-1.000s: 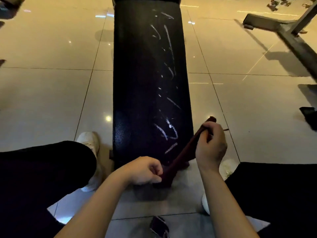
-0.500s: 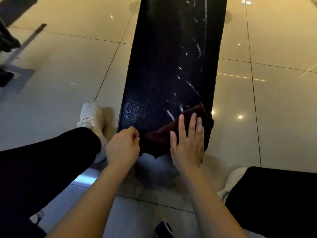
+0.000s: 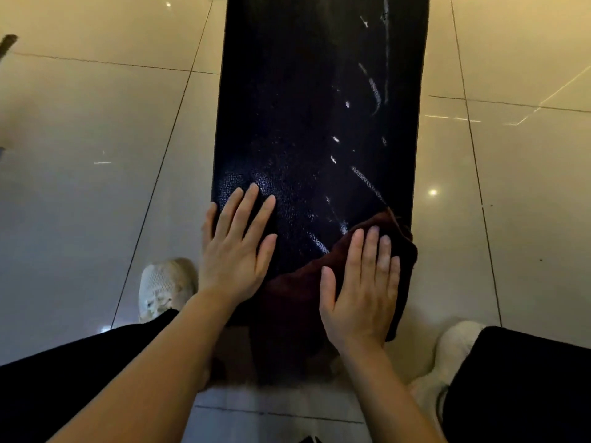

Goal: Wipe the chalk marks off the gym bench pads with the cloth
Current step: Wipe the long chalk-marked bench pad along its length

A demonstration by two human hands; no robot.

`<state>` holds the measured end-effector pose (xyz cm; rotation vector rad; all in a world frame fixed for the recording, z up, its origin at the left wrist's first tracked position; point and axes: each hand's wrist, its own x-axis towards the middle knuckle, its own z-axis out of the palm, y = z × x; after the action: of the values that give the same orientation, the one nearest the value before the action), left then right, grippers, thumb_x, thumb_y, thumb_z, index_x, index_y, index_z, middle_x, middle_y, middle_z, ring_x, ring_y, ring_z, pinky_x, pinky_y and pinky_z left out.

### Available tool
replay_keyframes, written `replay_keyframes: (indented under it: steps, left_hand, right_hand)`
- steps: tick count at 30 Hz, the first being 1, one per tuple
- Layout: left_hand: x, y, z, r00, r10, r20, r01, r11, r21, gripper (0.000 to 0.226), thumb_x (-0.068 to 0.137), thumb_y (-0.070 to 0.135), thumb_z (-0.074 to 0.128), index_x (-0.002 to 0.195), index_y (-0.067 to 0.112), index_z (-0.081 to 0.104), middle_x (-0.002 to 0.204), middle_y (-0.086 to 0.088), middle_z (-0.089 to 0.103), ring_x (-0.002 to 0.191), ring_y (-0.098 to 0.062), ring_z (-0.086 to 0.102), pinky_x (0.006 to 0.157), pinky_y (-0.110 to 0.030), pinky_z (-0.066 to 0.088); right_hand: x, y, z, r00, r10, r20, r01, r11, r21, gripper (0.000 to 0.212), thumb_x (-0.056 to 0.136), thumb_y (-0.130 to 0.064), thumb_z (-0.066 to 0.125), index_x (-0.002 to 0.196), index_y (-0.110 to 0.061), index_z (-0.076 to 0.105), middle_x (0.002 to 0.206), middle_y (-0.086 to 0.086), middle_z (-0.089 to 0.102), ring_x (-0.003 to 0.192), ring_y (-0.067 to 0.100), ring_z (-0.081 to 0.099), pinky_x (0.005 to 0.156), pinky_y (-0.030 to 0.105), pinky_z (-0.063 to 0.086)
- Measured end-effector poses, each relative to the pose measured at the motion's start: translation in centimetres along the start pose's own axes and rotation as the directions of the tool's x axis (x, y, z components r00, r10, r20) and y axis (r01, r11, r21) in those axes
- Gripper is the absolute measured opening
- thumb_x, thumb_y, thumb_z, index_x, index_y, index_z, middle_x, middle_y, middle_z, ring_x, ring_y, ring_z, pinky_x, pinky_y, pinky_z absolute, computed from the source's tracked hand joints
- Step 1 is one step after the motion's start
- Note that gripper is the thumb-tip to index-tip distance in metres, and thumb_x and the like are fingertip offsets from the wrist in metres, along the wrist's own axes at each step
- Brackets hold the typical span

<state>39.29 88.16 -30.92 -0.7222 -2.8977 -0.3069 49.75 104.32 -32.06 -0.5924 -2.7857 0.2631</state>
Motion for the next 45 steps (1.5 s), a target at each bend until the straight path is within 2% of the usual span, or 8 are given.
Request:
replay_keyframes:
  steps: [5,11,17,27,31,35,41,45]
  left_hand:
    - [0.1,-0.1,0.5,0.998,0.001,-0.067,0.000,1.000,0.016,0.054,0.096,0.040,0.034,0.147,0.024,0.032,0.155,-0.006,0.031,0.143,-0.023,0.024,0.115,-0.047,0.015]
    - [0.3,-0.1,0.8,0.994,0.006,-0.113,-0.004,1.000,0.019,0.053,0.095,0.040,0.036,0.146,0.024,0.036,0.154,-0.006,0.034,0.141,-0.023,0.028,0.114,-0.047,0.017]
    - [0.2,-0.1,0.7,0.995,-0.011,-0.099,0.010,1.000,-0.011,0.054,0.096,0.041,0.034,0.147,0.026,0.032,0.156,-0.005,0.030,0.143,-0.023,0.022,0.116,-0.045,0.011]
    - [0.2,-0.1,0.9,0.993,0.000,-0.118,0.002,1.000,0.022,0.053,0.098,0.041,0.032,0.148,0.024,0.034,0.155,-0.006,0.031,0.143,-0.024,0.023,0.115,-0.047,0.014]
    - [0.2,-0.1,1.0,0.993,-0.004,-0.121,0.006,1.000,0.020,0.053,0.097,0.041,0.032,0.148,0.023,0.034,0.155,-0.007,0.032,0.143,-0.024,0.024,0.115,-0.048,0.016]
    - [0.3,0.1,1.0,0.991,0.000,-0.133,0.005,0.999,0.041,0.053,0.097,0.040,0.032,0.147,0.023,0.034,0.155,-0.008,0.032,0.142,-0.025,0.024,0.114,-0.050,0.018]
    - [0.3,0.1,1.0,0.990,0.001,-0.140,0.004,1.000,0.029,0.054,0.097,0.039,0.032,0.147,0.022,0.034,0.155,-0.008,0.031,0.143,-0.025,0.023,0.114,-0.049,0.015]
    - [0.2,0.0,0.9,0.993,0.008,-0.116,-0.003,0.999,0.040,0.053,0.097,0.039,0.031,0.148,0.022,0.034,0.155,-0.008,0.030,0.143,-0.025,0.022,0.114,-0.047,0.014]
  right_hand:
    - [3.7,-3.7,0.3,0.969,0.246,-0.017,-0.245,0.968,0.042,0.068,0.100,-0.048,0.023,0.153,-0.006,0.013,0.161,0.014,0.014,0.149,0.030,0.011,0.121,0.044,0.003]
    - [-0.7,-1.6,0.2,0.999,0.002,0.048,-0.001,1.000,-0.027,0.062,0.101,-0.043,0.026,0.152,-0.007,0.020,0.159,0.014,0.020,0.148,0.030,0.017,0.121,0.043,0.007]
    - [-5.8,-2.3,0.6,0.993,0.051,0.106,-0.044,0.997,-0.060,0.061,0.104,-0.044,0.017,0.149,-0.004,0.025,0.154,0.014,0.025,0.143,0.031,0.024,0.119,0.043,0.010]
    - [5.5,-2.4,-0.4,0.995,-0.030,0.096,0.033,0.999,-0.025,0.068,0.101,-0.048,0.025,0.154,-0.008,0.015,0.162,0.011,0.013,0.150,0.026,0.008,0.122,0.042,0.001]
    - [0.1,-1.8,-0.4,0.992,-0.020,0.122,0.023,1.000,-0.019,0.065,0.101,-0.045,0.028,0.153,-0.008,0.021,0.161,0.012,0.016,0.150,0.028,0.012,0.122,0.045,0.008]
    - [-4.8,-1.9,0.0,0.984,-0.023,0.176,0.030,0.999,-0.041,0.060,0.103,-0.043,0.018,0.150,-0.006,0.025,0.157,0.013,0.023,0.146,0.031,0.021,0.119,0.047,0.013]
    - [1.6,-3.1,-0.4,0.993,0.031,0.118,-0.040,0.997,0.072,0.064,0.102,-0.048,0.015,0.154,-0.010,0.014,0.161,0.006,0.013,0.149,0.023,0.007,0.121,0.038,-0.003]
    - [4.6,-1.9,-0.4,0.993,-0.027,0.118,0.024,0.999,0.023,0.059,0.103,-0.041,0.021,0.154,-0.012,0.014,0.162,0.007,0.012,0.150,0.022,0.007,0.122,0.038,-0.001]
